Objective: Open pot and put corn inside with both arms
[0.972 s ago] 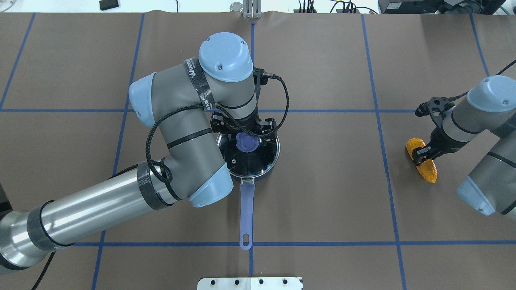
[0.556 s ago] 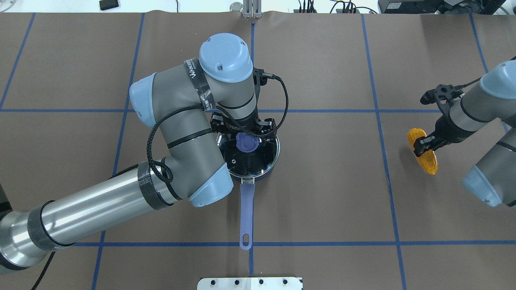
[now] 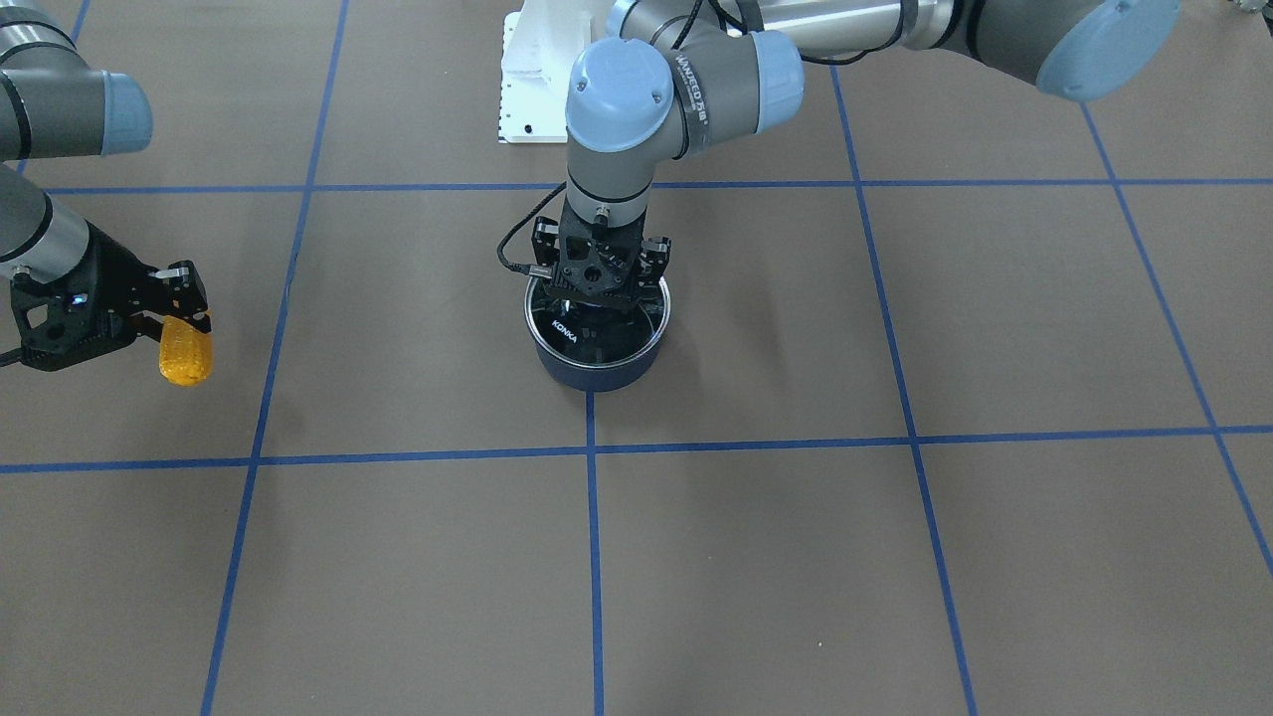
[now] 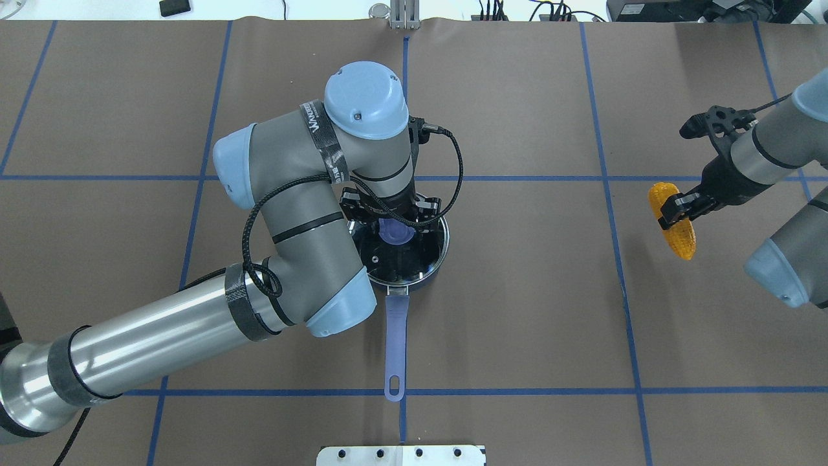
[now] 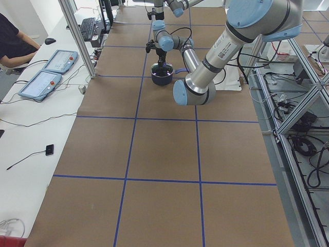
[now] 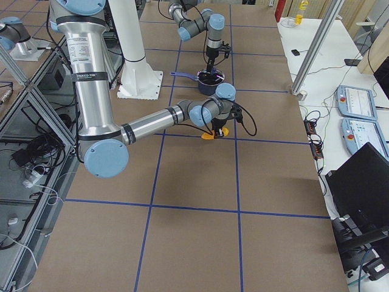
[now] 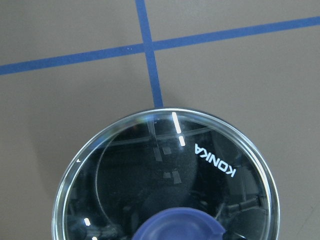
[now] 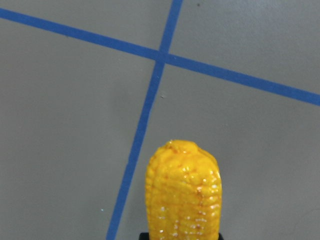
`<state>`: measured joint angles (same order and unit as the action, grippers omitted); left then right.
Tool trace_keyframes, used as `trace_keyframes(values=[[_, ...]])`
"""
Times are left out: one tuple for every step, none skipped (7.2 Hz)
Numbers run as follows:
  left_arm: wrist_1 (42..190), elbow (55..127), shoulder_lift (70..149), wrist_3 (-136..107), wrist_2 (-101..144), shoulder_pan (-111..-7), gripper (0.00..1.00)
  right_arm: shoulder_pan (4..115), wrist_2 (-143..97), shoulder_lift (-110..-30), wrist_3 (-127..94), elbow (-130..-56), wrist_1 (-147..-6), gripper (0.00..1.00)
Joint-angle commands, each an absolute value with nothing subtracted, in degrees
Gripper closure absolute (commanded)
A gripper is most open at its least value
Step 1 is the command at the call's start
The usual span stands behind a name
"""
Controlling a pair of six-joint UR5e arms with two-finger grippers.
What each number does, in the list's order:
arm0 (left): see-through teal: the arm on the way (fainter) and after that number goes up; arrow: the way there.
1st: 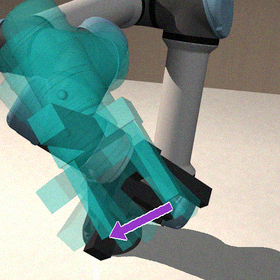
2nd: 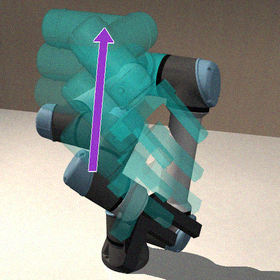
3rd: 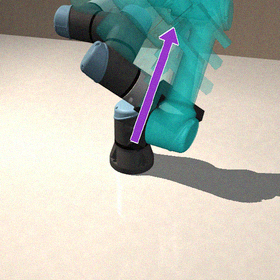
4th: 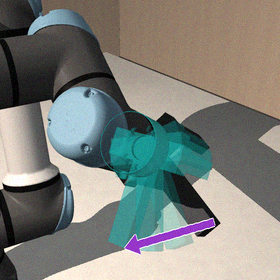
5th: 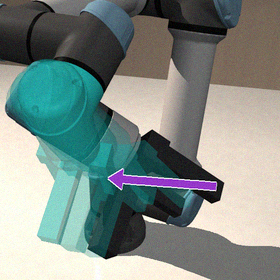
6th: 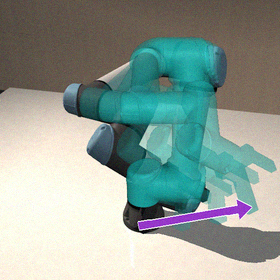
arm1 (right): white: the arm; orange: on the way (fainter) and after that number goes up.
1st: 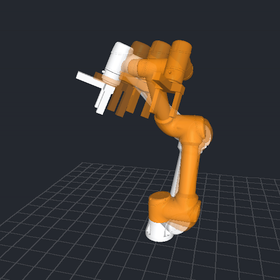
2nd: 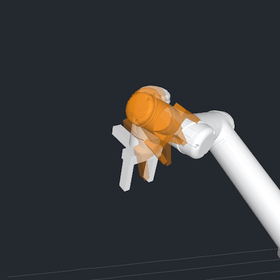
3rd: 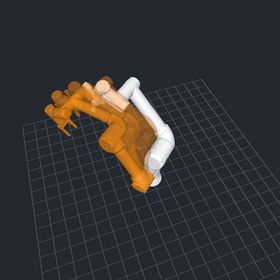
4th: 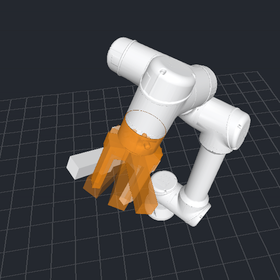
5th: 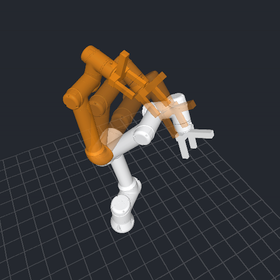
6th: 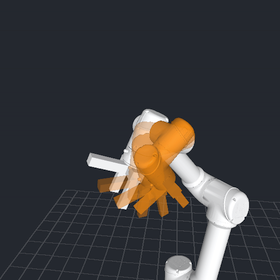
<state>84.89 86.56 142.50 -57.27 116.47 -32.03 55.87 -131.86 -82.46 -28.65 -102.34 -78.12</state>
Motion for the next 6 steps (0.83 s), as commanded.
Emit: trace_keyframes(values=[[84.90, 86.83, 142.47, -57.30, 116.54, -31.90, 0.41, 55.99, -132.19, -81.66, -28.74, -102.57, -78.13, 0.69], [84.73, 87.10, 142.47, -57.22, 116.63, -32.08, 0.46, 55.99, -132.54, -80.17, -28.74, -102.48, -78.40, 0.69], [84.73, 87.45, 142.47, -57.13, 116.63, -32.34, 0.47, 56.16, -133.06, -77.72, -28.74, -102.74, -81.62, 0.70], [84.47, 88.67, 142.47, -56.78, 116.80, -33.74, 0.47, 56.08, -132.98, -73.87, -28.83, -102.83, -85.74, 0.70], [84.46, 89.03, 142.47, -56.34, 120.46, -36.62, 0.48, 55.64, -132.80, -70.70, -29.44, -103.01, -89.00, 0.70], [84.46, 90.34, 141.08, -55.12, 123.98, -39.61, 0.48, 54.59, -132.45, -68.66, -29.62, -103.01, -90.08, 0.70]])
